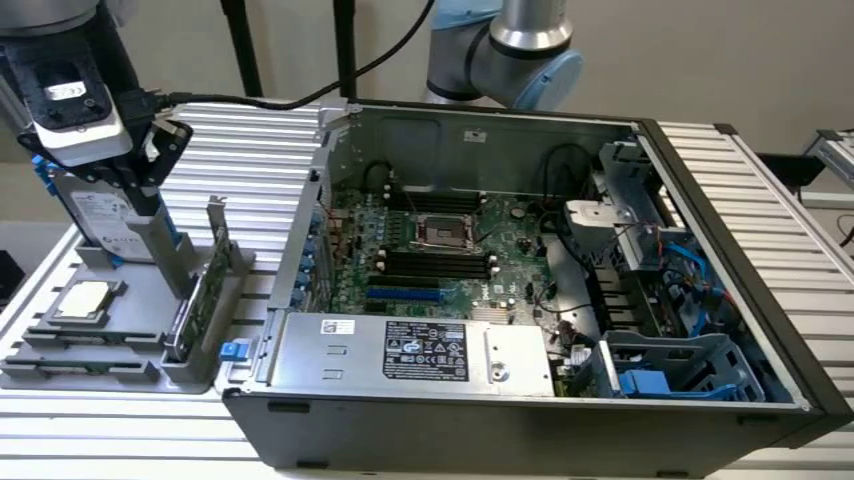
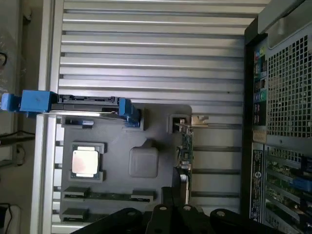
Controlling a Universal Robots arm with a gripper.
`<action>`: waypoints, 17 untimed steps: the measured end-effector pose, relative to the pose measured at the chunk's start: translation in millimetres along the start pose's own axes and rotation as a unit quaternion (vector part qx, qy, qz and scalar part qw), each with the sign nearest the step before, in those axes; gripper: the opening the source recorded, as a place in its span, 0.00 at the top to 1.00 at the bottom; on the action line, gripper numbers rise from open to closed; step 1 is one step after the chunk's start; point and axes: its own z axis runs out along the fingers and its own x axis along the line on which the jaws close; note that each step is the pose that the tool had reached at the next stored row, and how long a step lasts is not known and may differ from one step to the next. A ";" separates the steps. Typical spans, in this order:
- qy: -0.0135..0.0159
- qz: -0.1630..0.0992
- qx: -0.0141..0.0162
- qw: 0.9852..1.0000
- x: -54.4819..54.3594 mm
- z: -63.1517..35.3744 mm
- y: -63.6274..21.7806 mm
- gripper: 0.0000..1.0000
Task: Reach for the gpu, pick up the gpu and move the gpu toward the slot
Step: 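Reach for the gpu, then pick up the gpu and move the gpu toward the slot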
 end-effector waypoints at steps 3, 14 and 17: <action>0.000 0.000 0.000 1.000 -7.4 2.0 -8.0 0.89; 0.002 0.000 0.000 1.000 -17.8 4.8 -25.3 0.89; 0.002 0.000 0.000 1.000 -17.8 4.8 -25.3 0.89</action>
